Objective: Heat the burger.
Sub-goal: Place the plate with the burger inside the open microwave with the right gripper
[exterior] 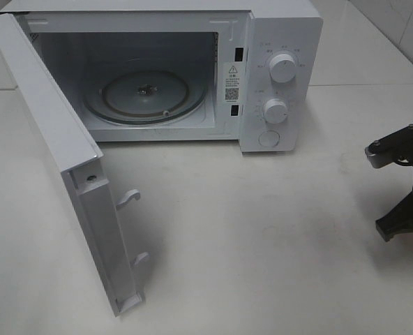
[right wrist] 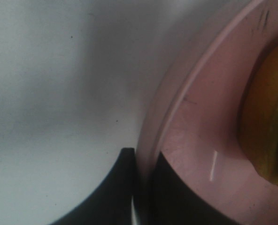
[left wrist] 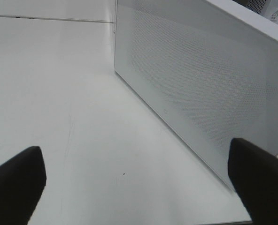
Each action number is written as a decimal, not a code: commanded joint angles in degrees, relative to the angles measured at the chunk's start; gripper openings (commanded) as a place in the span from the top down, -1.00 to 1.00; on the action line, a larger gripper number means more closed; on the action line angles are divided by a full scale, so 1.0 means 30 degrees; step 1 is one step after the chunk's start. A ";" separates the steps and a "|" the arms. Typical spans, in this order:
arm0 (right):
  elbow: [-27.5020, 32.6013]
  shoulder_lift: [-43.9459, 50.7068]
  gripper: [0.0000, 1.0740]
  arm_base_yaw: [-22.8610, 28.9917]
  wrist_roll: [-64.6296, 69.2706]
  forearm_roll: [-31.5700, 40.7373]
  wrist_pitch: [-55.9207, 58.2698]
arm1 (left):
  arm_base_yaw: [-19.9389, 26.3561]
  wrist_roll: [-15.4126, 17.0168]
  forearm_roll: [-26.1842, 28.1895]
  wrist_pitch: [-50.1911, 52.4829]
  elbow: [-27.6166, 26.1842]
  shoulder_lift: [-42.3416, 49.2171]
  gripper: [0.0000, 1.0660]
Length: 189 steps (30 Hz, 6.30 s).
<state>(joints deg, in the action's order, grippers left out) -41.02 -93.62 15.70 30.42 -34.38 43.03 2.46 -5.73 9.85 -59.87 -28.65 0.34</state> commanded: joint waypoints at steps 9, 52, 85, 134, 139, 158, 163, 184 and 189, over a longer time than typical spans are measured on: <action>0.1222 0.2387 1.00 0.0630 0.0668 -0.1050 0.1108 | -0.0057 0.0019 0.0153 0.0191 0.0095 0.0458 -0.83; 0.1261 0.5214 1.00 1.0409 -0.0115 -0.1662 0.5042 | -0.0057 0.0019 0.0153 0.0191 0.0095 0.0458 -0.83; 0.1261 0.5214 1.00 1.6406 -0.3896 -0.4068 0.4163 | -0.0057 0.0019 0.0153 0.0191 0.0095 0.0458 -0.83; 0.1261 0.5118 1.00 1.4553 -1.6807 -0.3285 -0.4889 | -0.0057 0.0019 0.0153 0.0191 0.0095 0.0458 -0.83; 0.1261 0.5118 1.00 1.3178 -1.9041 -0.3075 -0.6169 | -0.0057 0.0019 0.0153 0.0191 0.0095 0.0458 -0.83; 0.1165 0.5118 1.00 0.8461 -3.2582 0.5596 -0.9454 | -0.0057 0.0019 0.0153 0.0191 0.0095 0.0458 -0.83; 0.1165 0.5118 1.00 0.7582 -3.6536 0.8537 -0.9664 | -0.0057 0.0019 0.0153 0.0191 0.0095 0.0458 -0.83; 0.1165 0.4908 1.00 0.5921 -4.4996 1.5623 -1.0848 | -0.0057 0.0019 0.0153 0.0191 0.0095 0.0458 -0.83; 0.1165 0.4908 1.00 0.5959 -4.4939 1.4935 -1.0924 | -0.0057 0.0019 0.0153 0.0191 0.0095 0.0458 -0.83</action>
<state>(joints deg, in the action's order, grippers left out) -37.13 -79.53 33.58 -103.65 11.75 13.92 2.46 -5.73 9.85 -59.76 -28.65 0.34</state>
